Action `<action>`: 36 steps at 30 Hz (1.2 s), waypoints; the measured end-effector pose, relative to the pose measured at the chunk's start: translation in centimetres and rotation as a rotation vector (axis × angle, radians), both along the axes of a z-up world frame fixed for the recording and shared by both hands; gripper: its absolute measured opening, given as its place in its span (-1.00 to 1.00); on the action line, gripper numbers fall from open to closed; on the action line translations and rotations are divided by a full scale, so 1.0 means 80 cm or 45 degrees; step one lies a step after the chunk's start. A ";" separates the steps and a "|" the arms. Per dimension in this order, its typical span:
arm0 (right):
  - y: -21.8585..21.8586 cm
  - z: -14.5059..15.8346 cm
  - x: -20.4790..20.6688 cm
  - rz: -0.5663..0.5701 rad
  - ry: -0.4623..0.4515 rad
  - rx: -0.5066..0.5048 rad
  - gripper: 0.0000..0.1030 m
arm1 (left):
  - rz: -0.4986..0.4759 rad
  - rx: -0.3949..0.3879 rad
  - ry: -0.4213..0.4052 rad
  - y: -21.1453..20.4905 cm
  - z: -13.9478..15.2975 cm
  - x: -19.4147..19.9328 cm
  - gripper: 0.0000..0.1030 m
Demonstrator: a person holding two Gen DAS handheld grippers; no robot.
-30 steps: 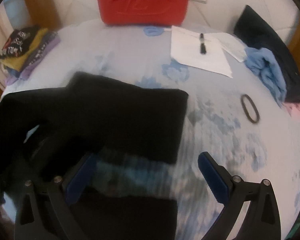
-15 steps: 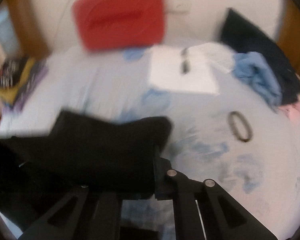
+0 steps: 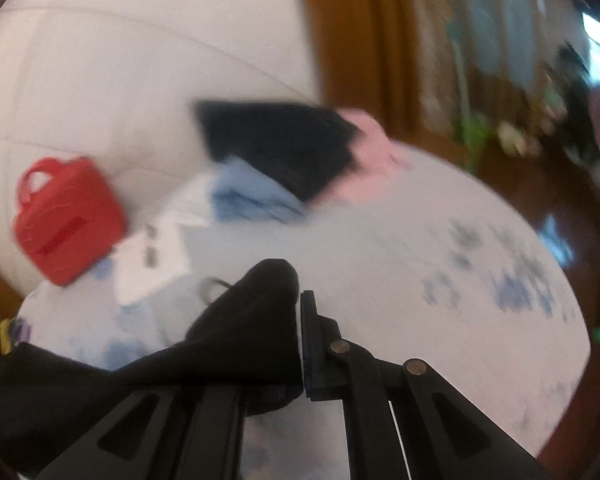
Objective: Fold clothes
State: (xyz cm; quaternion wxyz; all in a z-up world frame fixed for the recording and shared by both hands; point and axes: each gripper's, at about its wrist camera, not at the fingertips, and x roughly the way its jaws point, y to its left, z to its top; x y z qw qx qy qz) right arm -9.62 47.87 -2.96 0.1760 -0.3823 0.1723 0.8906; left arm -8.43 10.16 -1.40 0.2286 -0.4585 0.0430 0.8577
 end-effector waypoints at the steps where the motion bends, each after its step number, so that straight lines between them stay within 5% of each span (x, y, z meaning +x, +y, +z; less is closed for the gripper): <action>1: 0.007 -0.014 0.001 -0.017 -0.043 0.007 -0.89 | -0.022 -0.008 -0.015 0.003 -0.003 0.006 0.41; 5: 0.050 -0.057 0.010 -0.118 -0.128 -0.070 -0.89 | -0.041 -0.031 -0.094 -0.019 -0.025 0.009 0.41; 10: 0.087 -0.062 0.024 -0.229 -0.120 -0.114 -0.89 | 0.135 -0.098 -0.081 -0.074 -0.056 -0.001 0.41; 21: 0.076 -0.079 0.020 -0.140 -0.187 -0.112 -0.84 | 0.205 -0.005 -0.212 -0.064 -0.175 -0.021 0.41; 24: 0.076 -0.085 0.020 -0.125 -0.204 -0.115 -0.76 | 0.240 0.093 -0.271 -0.064 -0.183 -0.031 -0.15; 30: 0.071 -0.083 0.024 -0.087 -0.175 -0.101 -0.74 | 0.335 0.150 -0.156 -0.098 -0.134 -0.029 -0.80; 32: 0.073 -0.059 0.034 -0.098 -0.067 -0.098 -0.74 | 0.389 0.215 -0.054 -0.124 -0.094 -0.029 -0.84; 36: 0.058 0.008 0.045 -0.044 0.151 -0.016 -0.74 | 0.460 0.098 0.198 -0.143 -0.023 -0.025 -1.00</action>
